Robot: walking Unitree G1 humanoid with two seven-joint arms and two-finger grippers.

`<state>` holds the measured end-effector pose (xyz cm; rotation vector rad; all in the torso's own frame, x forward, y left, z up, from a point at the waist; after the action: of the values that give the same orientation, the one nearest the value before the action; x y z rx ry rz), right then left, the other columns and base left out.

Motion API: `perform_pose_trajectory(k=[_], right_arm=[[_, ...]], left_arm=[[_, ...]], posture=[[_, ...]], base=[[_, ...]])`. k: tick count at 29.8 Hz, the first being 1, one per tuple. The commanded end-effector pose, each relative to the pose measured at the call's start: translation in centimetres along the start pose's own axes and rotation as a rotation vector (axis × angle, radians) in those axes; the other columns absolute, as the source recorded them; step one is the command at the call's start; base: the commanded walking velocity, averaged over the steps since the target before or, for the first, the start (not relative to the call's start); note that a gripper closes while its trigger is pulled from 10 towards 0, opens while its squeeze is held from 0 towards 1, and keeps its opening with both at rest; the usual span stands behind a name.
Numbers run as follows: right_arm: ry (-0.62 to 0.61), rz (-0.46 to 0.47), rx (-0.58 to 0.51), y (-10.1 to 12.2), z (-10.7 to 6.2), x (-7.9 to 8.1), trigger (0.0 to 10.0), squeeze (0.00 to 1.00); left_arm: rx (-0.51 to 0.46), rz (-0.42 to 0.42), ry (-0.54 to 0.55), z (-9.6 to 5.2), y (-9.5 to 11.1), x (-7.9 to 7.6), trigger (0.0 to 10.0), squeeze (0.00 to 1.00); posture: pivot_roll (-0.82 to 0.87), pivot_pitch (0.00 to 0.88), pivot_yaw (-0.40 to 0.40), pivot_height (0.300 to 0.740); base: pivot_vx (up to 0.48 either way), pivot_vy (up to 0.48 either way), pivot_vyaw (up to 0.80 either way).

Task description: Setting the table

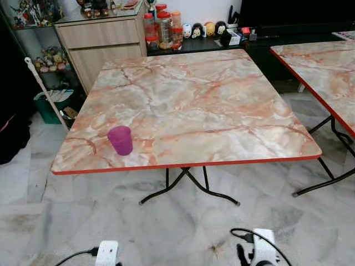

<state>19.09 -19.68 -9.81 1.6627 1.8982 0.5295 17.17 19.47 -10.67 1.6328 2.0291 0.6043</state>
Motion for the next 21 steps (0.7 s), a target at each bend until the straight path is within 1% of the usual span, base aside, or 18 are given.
perform_pose_trajectory(k=[1, 3, 6, 7, 10, 15, 18, 21], right_arm=[[0.017, -0.015, -0.01, 0.6, 0.2, 0.4, 10.0, 0.0], [0.014, -0.009, -0.009, 0.6, 0.2, 0.4, 10.0, 0.0], [0.011, -0.007, 0.009, 0.4, 0.2, 0.1, 10.0, 0.0], [0.015, -0.018, 0.016, 0.3, 0.2, 0.3, 10.0, 0.0], [0.019, -0.015, 0.015, 0.6, 0.3, 0.4, 10.0, 0.0], [0.025, -0.013, 0.011, 1.0, 0.4, 0.8, 10.0, 0.0], [0.026, -0.002, 0.004, 1.4, 0.5, 1.1, 10.0, 0.0], [0.025, 0.008, 0.005, 1.3, 0.5, 1.2, 10.0, 0.0]], left_arm=[[0.013, -0.033, 0.04, -0.1, -0.3, 0.9, 10.0, 0.0], [0.012, -0.038, 0.044, -0.1, -0.3, 0.9, 10.0, 0.0], [-0.017, -0.016, 0.021, 0.2, 0.8, 0.2, 10.0, 0.0], [-0.031, -0.023, 0.025, 0.3, 1.2, 0.3, 10.0, 0.0], [-0.048, -0.038, 0.036, 0.3, 1.8, 0.5, 10.0, 0.0], [-0.05, -0.043, 0.046, 0.3, 1.8, 0.8, 10.0, 0.0], [-0.051, -0.05, 0.06, 0.2, 1.8, 1.3, 10.0, 0.0], [-0.048, -0.047, 0.061, 0.2, 1.7, 1.5, 10.0, 0.0]], posture=[[-0.05, 0.0, 0.067, 0.74], [-0.04, 0.0, 0.061, 0.74], [-0.02, 0.0, 0.046, 0.74], [0.0, 0.0, 0.03, 0.74], [0.02, 0.0, 0.018, 0.74], [0.03, 0.0, 0.023, 0.74], [0.02, 0.0, 0.033, 0.74], [0.02, 0.0, 0.04, 0.74]], base=[[0.262, 0.0, 0.0], [0.266, 0.0, 0.0], [0.3, 0.0, 0.0], [0.311, 0.0, 0.0], [0.319, 0.0, 0.0], [0.326, 0.0, 0.0], [0.326, 0.0, 0.0], [0.33, 0.0, 0.0]])
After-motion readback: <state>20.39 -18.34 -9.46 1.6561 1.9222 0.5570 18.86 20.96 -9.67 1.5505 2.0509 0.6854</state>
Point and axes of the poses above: a point about 5 cm out from each wrist's last joint towards the gripper, its own z axis pointing out of the wrist towards the gripper, its own y axis along the axis of the wrist's last joint, x = y × z, the point moved 2 cm from there along z, pointing out of the wrist towards the gripper, and after that the axes turned 10 degrees about -z, right-handed, at the moved point
